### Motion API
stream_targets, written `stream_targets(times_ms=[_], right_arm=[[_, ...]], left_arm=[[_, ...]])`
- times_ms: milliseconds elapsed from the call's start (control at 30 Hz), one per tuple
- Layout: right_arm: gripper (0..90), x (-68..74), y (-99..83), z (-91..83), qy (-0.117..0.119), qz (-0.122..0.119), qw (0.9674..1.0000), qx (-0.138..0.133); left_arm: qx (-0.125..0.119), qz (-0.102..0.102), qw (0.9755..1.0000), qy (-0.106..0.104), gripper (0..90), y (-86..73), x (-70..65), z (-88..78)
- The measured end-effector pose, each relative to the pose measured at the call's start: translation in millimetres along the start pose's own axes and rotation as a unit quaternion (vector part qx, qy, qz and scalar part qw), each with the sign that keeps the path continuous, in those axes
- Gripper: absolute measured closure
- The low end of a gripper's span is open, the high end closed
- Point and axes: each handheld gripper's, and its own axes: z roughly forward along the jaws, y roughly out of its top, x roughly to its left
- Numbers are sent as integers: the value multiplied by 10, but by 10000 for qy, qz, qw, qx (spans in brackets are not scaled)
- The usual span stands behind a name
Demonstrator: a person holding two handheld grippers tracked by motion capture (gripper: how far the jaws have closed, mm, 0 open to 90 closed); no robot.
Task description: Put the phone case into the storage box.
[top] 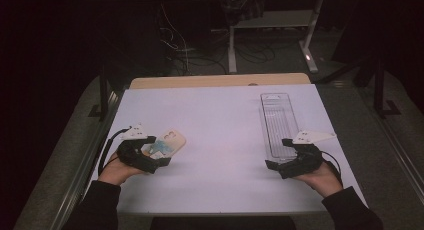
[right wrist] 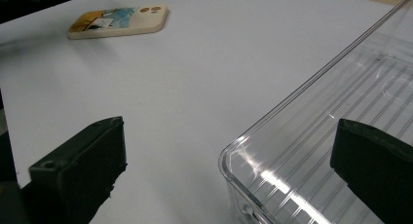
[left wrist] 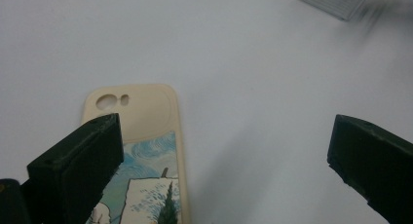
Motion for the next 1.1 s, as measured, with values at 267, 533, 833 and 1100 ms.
stream_targets(times_ms=[267,533,833,1100], right_arm=[[0,-1,1,0,-2,0,10000,-2],[0,-2,1,1,-8,4,10000,-6],[0,-4,1,-2,0,3,10000,-4],[0,-5,2,-1,0,10,10000,-3]], left_arm=[[-15,60,10000,0,0,127,63,-7],[-97,24,9999,34,0,258,131,-22],[-198,27,9998,55,0,401,210,-37],[-174,5,9998,94,0,514,315,20]])
